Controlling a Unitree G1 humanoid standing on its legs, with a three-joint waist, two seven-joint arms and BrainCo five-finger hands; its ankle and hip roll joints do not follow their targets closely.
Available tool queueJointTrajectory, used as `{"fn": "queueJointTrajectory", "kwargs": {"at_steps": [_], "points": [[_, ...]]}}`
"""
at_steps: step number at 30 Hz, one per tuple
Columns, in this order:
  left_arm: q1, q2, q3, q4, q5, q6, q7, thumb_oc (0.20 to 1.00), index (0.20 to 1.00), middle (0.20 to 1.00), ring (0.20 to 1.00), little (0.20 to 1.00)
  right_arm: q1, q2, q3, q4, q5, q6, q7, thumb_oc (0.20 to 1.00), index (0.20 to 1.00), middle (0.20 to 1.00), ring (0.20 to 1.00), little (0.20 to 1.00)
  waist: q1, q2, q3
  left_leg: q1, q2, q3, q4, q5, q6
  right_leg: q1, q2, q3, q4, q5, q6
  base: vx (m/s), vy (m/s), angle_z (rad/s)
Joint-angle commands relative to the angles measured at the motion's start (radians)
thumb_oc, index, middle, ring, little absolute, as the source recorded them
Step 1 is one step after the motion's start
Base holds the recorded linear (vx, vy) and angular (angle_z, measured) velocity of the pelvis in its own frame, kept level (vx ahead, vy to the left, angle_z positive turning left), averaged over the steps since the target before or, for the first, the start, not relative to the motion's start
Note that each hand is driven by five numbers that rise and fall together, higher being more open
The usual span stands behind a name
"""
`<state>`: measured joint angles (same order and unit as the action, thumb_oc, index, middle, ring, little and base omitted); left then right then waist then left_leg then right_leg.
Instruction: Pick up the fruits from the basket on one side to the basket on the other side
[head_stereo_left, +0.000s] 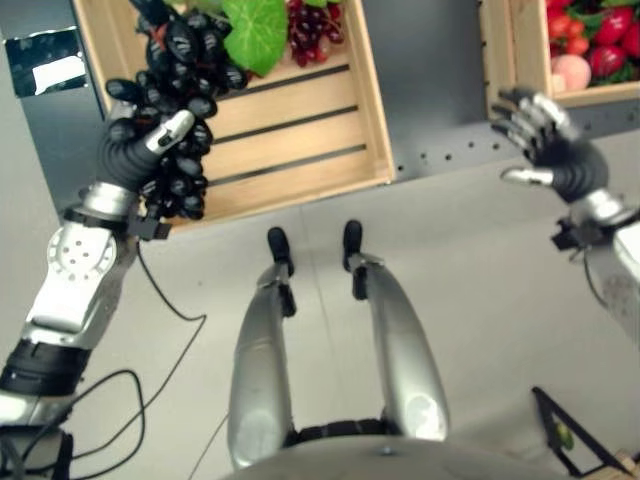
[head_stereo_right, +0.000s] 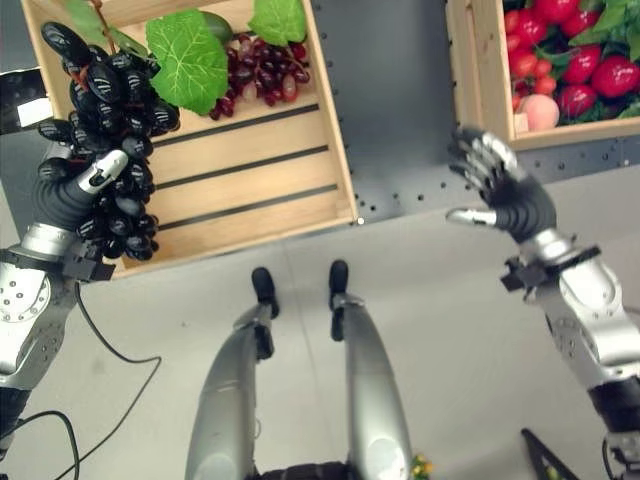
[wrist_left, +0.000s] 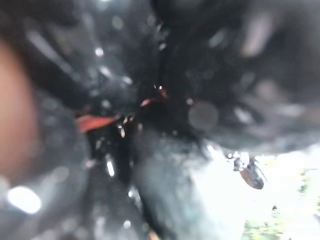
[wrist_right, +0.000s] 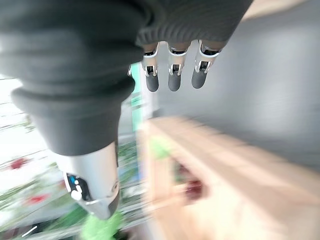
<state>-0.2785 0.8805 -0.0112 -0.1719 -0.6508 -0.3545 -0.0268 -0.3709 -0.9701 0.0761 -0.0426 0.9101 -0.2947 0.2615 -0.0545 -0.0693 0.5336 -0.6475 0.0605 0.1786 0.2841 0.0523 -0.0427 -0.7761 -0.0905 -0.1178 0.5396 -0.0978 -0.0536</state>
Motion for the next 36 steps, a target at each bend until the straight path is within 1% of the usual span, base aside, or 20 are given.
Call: {"fn": "queueJointTrajectory", "kwargs": {"at_steps": [1,2,7,8,9,12,14,15,16,18,20,24,26,28,30,31,32,34,36], "points": [[-0.011,-0.024,0.027,-0.083,-0.052,-0.099,-0.023,0.2,0.2,0.2,0.2,0.2,0.002,0.012,0.034,-0.04,0.051,-0.03,0.02,1.0,1.0,1.0,1.0,1.0,-0.018,0.02,-0.078,0.09,0.017,-0.017,-0.002,-0.064,-0.027,0.097,-0.029,0.006,-0.159,0.085,0.149,0.12,0.007,0.2],[-0.011,-0.033,0.022,-0.097,-0.064,-0.097,-0.045,0.2,0.2,0.2,0.2,0.2,-0.013,0.01,0.059,-0.037,0.056,-0.018,0.03,1.0,1.0,1.0,1.0,1.0,-0.01,0.02,-0.097,0.148,0.005,-0.022,-0.04,-0.058,-0.026,0.152,-0.031,-0.001,-0.185,0.089,0.153,0.16,0.009,0.14],[-0.024,-0.028,0.0,-0.102,-0.076,-0.089,-0.085,0.2,0.2,0.2,0.2,0.2,-0.016,-0.002,0.105,-0.048,0.064,0.018,0.063,1.0,1.0,1.0,1.0,1.0,0.005,0.023,-0.139,0.287,-0.021,-0.037,-0.111,-0.046,-0.022,0.302,-0.039,-0.026,-0.248,0.099,0.163,0.14,0.021,0.16],[-0.019,-0.023,-0.005,-0.1,-0.089,-0.083,-0.101,0.2,0.2,0.2,0.2,0.2,-0.012,-0.012,0.122,-0.048,0.066,0.031,0.075,1.0,1.0,1.0,1.0,1.0,0.008,0.025,-0.156,0.338,-0.028,-0.041,-0.135,-0.05,-0.018,0.351,-0.036,-0.027,-0.261,0.092,0.166,0.11,0.041,0.09],[-0.02,-0.023,-0.005,-0.1,-0.089,-0.083,-0.101,0.2,0.2,0.2,0.2,0.2,-0.012,-0.012,0.121,-0.048,0.066,0.031,0.075,1.0,1.0,1.0,1.0,1.0,0.008,0.025,-0.157,0.336,-0.028,-0.041,-0.138,-0.045,-0.018,0.351,-0.036,-0.027,-0.265,0.097,0.166,0.11,0.044,0.07],[-0.01,-0.018,-0.016,-0.094,-0.1,-0.071,-0.133,0.2,0.2,0.2,0.2,0.2,-0.003,-0.005,0.133,-0.048,0.081,0.051,0.096,1.0,1.0,1.0,1.0,1.0,0.011,0.03,-0.188,0.407,-0.035,-0.043,-0.169,-0.045,-0.015,0.426,-0.039,-0.041,-0.287,0.095,0.17,0.09,0.035,0.07],[-0.001,-0.014,-0.02,-0.094,-0.104,-0.062,-0.153,0.2,0.2,0.2,0.2,0.2,0.011,-0.002,0.135,-0.058,0.094,0.07,0.115,1.0,1.0,1.0,1.0,1.0,0.01,0.033,-0.216,0.442,-0.037,-0.044,-0.183,-0.046,-0.013,0.465,-0.038,-0.048,-0.301,0.091,0.172,0.12,0.037,0.12],[0.008,-0.013,-0.032,-0.091,-0.12,-0.052,-0.174,0.2,0.2,0.2,0.2,0.2,0.016,-0.018,0.157,-0.064,0.093,0.087,0.136,1.0,1.0,1.0,1.0,1.0,0.011,0.034,-0.246,0.479,-0.036,-0.043,-0.197,-0.047,-0.012,0.511,-0.038,-0.052,-0.322,0.086,0.173,0.11,0.026,0.13],[0.009,-0.013,-0.032,-0.092,-0.12,-0.052,-0.175,0.2,0.2,0.2,0.2,0.2,0.016,-0.019,0.157,-0.064,0.093,0.087,0.136,1.0,1.0,1.0,1.0,1.0,0.011,0.035,-0.245,0.481,-0.036,-0.043,-0.199,-0.047,-0.013,0.514,-0.038,-0.053,-0.323,0.086,0.173,0.1,0.014,0.09],[0.015,-0.01,-0.045,-0.1,-0.127,-0.04,-0.198,0.2,0.2,0.2,0.2,0.2,0.014,-0.049,0.174,-0.078,0.087,0.108,0.157,1.0,1.0,1.0,1.0,1.0,0.011,0.034,-0.279,0.519,-0.034,-0.043,-0.217,-0.046,-0.014,0.556,-0.036,-0.063,-0.35,0.084,0.175,0.09,-0.006,0.04],[0.015,-0.013,-0.06,-0.102,-0.127,-0.037,-0.204,0.2,0.2,0.2,0.2,0.2,0.013,-0.046,0.195,-0.079,0.097,0.118,0.17,1.0,1.0,1.0,1.0,1.0,0.011,0.034,-0.311,0.55,-0.035,-0.042,-0.235,-0.048,-0.014,0.587,-0.034,-0.069,-0.37,0.083,0.178,0.12,-0.009,0.02],[0.007,0.001,-0.095,-0.102,-0.11,-0.026,-0.219,0.2,0.2,0.2,0.2,0.2,-0.008,-0.06,0.264,-0.113,0.1,0.158,0.201,1.0,1.0,1.0,1.0,1.0,0.011,0.032,-0.365,0.615,-0.036,-0.036,-0.263,-0.053,-0.012,0.654,-0.025,-0.074,-0.399,0.079,0.179,0.12,-0.008,0.0],[-0.01,0.007,-0.128,-0.091,-0.099,-0.019,-0.224,0.2,0.2,0.2,0.2,0.2,-0.033,-0.062,0.313,-0.128,0.115,0.182,0.224,1.0,1.0,1.0,1.0,1.0,0.01,0.031,-0.392,0.639,-0.034,-0.031,-0.278,-0.055,-0.013,0.68,-0.022,-0.074,-0.422,0.078,0.18,0.11,-0.019,-0.03],[-0.017,0.014,-0.141,-0.086,-0.084,-0.018,-0.222,0.2,0.2,0.2,0.2,0.2,-0.042,-0.063,0.336,-0.141,0.123,0.193,0.232,1.0,1.0,1.0,1.0,1.0,0.009,0.031,-0.41,0.661,-0.034,-0.026,-0.29,-0.057,-0.014,0.703,-0.017,-0.072,-0.44,0.078,0.181,0.09,-0.008,-0.02],[-0.027,0.018,-0.176,-0.085,-0.091,-0.005,-0.237,0.2,0.2,0.2,0.2,0.2,-0.068,-0.063,0.392,-0.172,0.137,0.21,0.253,1.0,1.0,1.0,1.0,1.0,0.008,0.028,-0.434,0.693,-0.035,-0.016,-0.303,-0.06,-0.012,0.733,-0.011,-0.068,-0.459,0.08,0.179,0.1,-0.008,0.0],[-0.027,0.018,-0.176,-0.085,-0.091,-0.006,-0.237,0.2,0.2,0.2,0.2,0.2,-0.07,-0.063,0.393,-0.172,0.137,0.21,0.252,1.0,1.0,1.0,1.0,1.0,0.008,0.028,-0.433,0.694,-0.035,-0.016,-0.304,-0.06,-0.012,0.734,-0.011,-0.067,-0.46,0.08,0.179,0.11,-0.021,-0.02],[-0.046,0.022,-0.213,-0.076,-0.09,0.004,-0.247,0.2,0.2,0.2,0.2,0.2,-0.106,-0.054,0.438,-0.184,0.134,0.219,0.254,1.0,1.0,1.0,1.0,1.0,0.006,0.028,-0.449,0.711,-0.033,-0.011,-0.311,-0.062,-0.012,0.751,-0.01,-0.066,-0.473,0.081,0.179,0.05,-0.013,-0.02],[-0.06,0.026,-0.232,-0.069,-0.091,0.006,-0.251,0.2,0.2,0.2,0.2,0.2,-0.123,-0.042,0.452,-0.183,0.135,0.216,0.252,1.0,1.0,1.0,1.0,1.0,0.004,0.029,-0.453,0.719,-0.033,-0.007,-0.315,-0.063,-0.011,0.758,-0.007,-0.063,-0.479,0.082,0.179,0.05,-0.013,-0.05],[-0.095,0.028,-0.272,-0.06,-0.082,0.01,-0.255,0.2,0.2,0.2,0.2,0.2,-0.157,-0.002,0.488,-0.179,0.136,0.217,0.242,1.0,1.0,1.0,1.0,1.0,0.001,0.029,-0.464,0.73,-0.033,-0.003,-0.319,-0.065,-0.011,0.769,-0.005,-0.06,-0.484,0.081,0.178,0.04,-0.018,-0.09]]}}
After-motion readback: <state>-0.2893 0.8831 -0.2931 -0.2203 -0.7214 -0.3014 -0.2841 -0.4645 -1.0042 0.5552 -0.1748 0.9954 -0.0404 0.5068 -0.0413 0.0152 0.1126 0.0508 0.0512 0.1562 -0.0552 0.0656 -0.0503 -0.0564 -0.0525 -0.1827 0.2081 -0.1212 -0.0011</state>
